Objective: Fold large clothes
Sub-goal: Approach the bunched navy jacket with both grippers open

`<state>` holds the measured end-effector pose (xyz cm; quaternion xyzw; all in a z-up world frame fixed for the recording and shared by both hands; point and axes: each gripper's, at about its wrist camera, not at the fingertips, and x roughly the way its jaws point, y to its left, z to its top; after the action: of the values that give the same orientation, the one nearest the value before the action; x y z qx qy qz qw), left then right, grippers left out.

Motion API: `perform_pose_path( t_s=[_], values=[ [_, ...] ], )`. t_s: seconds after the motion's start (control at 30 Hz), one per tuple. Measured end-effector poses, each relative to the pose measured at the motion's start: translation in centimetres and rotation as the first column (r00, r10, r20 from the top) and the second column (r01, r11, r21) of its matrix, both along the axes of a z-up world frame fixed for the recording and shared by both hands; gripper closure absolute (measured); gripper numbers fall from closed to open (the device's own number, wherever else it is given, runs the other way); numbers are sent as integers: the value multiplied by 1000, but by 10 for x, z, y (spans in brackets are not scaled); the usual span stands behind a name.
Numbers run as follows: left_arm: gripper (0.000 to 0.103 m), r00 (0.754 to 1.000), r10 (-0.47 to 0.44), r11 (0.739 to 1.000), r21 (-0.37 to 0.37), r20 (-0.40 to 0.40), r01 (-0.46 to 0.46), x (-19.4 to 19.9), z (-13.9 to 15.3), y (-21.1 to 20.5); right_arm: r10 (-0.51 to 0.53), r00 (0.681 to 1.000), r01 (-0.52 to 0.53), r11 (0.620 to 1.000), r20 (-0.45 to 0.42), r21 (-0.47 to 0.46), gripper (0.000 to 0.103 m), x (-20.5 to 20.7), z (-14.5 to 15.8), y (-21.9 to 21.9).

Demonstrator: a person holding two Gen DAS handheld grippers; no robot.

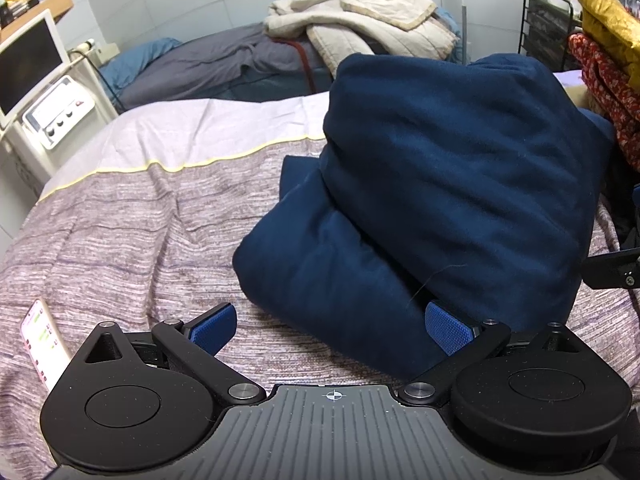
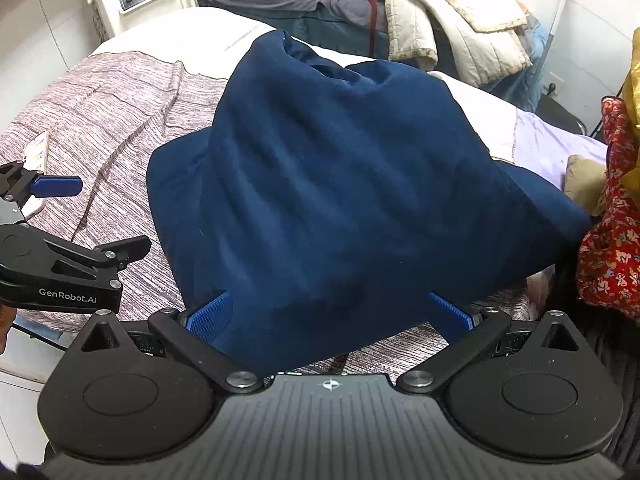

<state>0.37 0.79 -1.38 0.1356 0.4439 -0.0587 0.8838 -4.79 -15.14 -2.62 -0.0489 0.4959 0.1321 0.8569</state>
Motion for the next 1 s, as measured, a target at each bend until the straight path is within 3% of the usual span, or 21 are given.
perform_pose_path(
  t_s=[0.53,1.0],
  values=[
    [0,999,43,999,-20,-27,-44,7,-11,14,9,1000,-9,1000,2,19,0,2,-3,1],
    [0,998,67,997,-36,-5,-67,20,-15,20,-25,1000,24,998,12,57,0,6,-4,-3]
  ],
)
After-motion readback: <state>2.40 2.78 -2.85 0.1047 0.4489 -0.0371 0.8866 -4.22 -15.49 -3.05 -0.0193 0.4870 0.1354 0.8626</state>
